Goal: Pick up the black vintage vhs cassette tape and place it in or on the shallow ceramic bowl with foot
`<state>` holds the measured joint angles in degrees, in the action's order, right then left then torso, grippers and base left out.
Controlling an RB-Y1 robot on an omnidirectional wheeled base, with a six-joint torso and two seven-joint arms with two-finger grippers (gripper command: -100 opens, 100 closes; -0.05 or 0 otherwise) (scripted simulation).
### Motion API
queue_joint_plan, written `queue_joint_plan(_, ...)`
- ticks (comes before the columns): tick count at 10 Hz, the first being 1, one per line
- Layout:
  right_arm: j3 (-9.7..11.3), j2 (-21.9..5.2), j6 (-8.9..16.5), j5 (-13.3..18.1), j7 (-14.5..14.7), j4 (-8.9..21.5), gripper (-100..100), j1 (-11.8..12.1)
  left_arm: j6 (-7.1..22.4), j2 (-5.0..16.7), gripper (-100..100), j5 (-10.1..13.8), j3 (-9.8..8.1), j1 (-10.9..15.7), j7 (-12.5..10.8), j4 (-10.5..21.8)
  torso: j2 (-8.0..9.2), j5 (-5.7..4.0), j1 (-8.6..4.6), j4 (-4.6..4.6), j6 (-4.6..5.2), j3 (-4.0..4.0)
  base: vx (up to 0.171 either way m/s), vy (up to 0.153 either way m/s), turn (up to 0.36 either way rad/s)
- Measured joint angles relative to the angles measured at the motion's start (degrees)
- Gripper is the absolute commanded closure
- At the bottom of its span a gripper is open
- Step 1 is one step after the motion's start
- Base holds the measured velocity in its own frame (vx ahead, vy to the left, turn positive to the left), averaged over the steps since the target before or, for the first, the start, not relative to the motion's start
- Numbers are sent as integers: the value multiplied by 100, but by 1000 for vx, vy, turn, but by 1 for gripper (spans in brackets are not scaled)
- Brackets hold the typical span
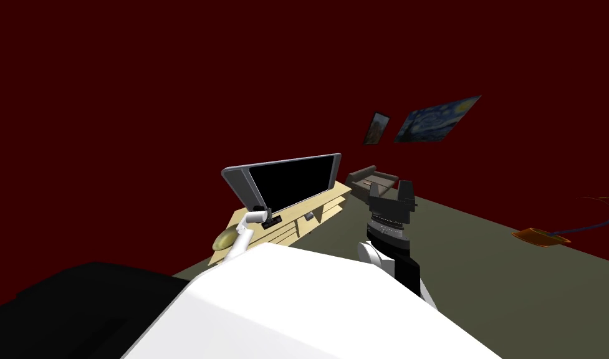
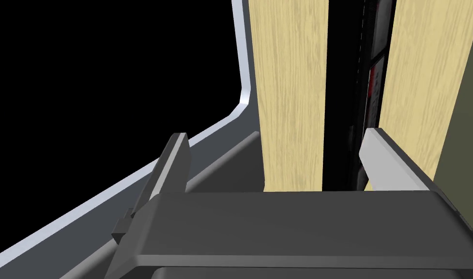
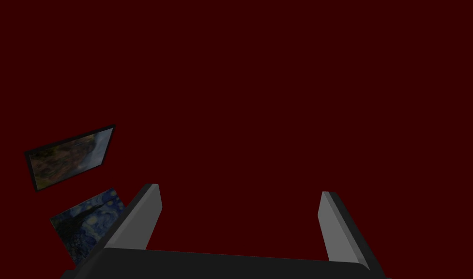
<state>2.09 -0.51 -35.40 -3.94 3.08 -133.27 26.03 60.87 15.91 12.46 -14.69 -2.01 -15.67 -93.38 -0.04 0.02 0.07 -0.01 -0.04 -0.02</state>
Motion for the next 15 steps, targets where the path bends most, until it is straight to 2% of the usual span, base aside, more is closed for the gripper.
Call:
queue_joint_plan(7,0,0,0,0,0,0,0,0,1137,67,-100,218,-105,326,-316,497,-4,1,5,-1,0,-2,8,35,-45)
queue_joint_plan(15,0,0,0,0,0,0,0,0,2271,167,-100,470,-231,668,-604,1084,-10,2,9,-2,0,-6,21,44,-47)
